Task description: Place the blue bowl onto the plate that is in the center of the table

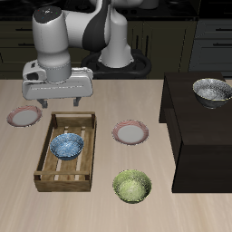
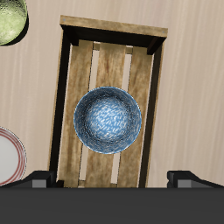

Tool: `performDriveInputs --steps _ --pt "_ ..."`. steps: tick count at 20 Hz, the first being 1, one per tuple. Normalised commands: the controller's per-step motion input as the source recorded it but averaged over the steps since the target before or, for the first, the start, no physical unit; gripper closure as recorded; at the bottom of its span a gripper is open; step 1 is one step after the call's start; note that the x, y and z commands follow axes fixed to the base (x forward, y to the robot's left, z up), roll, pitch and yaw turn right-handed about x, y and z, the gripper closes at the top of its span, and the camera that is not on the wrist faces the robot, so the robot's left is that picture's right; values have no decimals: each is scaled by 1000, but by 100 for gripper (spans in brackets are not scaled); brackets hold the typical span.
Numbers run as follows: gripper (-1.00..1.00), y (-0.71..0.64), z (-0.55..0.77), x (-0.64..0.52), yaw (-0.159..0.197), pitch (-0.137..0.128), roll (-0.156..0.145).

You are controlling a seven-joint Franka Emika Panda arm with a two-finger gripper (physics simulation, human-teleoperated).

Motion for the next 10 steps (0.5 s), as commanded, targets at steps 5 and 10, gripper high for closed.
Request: performDriveInputs --steps 5,10 --pt "-100 -25 -192 -19 231 33 -63" --pt "-100 192 -97 -73 252 -5 -26"
